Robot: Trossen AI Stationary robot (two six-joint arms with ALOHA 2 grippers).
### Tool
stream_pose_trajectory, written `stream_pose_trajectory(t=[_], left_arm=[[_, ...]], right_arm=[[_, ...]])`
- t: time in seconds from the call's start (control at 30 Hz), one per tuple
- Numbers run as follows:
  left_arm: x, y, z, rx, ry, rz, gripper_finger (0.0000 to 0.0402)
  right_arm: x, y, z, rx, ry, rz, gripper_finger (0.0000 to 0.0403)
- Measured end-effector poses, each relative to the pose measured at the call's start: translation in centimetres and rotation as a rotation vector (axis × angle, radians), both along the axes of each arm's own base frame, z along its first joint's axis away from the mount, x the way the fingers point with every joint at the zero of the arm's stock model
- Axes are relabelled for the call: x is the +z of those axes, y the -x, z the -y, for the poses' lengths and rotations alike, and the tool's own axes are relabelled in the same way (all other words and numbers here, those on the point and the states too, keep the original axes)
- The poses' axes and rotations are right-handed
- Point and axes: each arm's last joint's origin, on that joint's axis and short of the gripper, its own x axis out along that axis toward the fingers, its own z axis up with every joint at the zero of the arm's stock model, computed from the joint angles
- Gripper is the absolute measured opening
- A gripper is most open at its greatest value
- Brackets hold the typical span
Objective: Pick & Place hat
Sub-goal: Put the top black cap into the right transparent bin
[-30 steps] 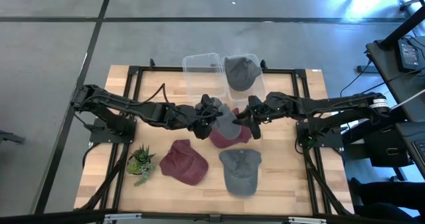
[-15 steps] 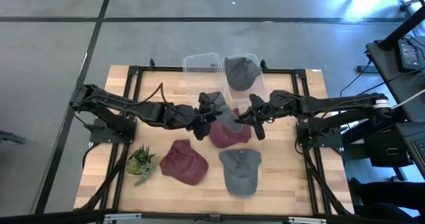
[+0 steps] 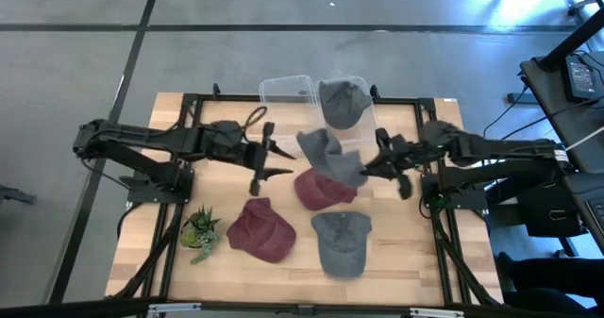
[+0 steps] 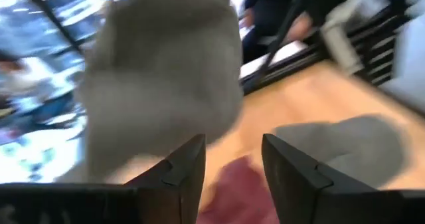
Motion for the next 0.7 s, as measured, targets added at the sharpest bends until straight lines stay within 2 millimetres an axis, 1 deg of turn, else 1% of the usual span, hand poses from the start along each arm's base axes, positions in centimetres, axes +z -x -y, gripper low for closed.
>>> stream_pose_trajectory(t=[0.07, 0.13, 0.27, 0.33, 0.47, 0.57, 0.7], left_arm=[[-1.0, 0.5, -0.7, -0.053, 0.063, 0.063, 0.0146], [-2.1, 0.7, -1.3, -0.064, 0.103, 0.154, 0.0146], [-4.5, 0.4, -2.3, -0.063, 0.135, 0.333, 0.0142], [-5.5, 0.1, -2.5, -0.08, 0.146, 0.398, 0.0141], [-6.3, -1.0, -2.5, -0.131, 0.146, 0.483, 0.0144], [-6.6, -1.9, -2.6, -0.135, 0.182, 0.495, 0.0145], [-7.2, -2.8, -2.7, -0.133, 0.218, 0.462, 0.0144]], right_arm=[[0.7, 1.0, -0.3, 0.094, 0.012, 0.054, 0.0016], [1.3, 1.7, -0.5, 0.183, 0.015, 0.114, 0.0016], [2.1, 1.7, -0.8, 0.273, 0.016, 0.194, 0.0016], [2.0, 1.2, -0.8, 0.274, 0.019, 0.203, 0.0016], [1.7, -0.3, -0.7, 0.273, 0.02, 0.206, 0.0016], [1.3, -1.7, -0.7, 0.273, 0.02, 0.205, 0.0016], [0.6, -3.2, -0.6, 0.279, 0.018, 0.195, 0.0016]])
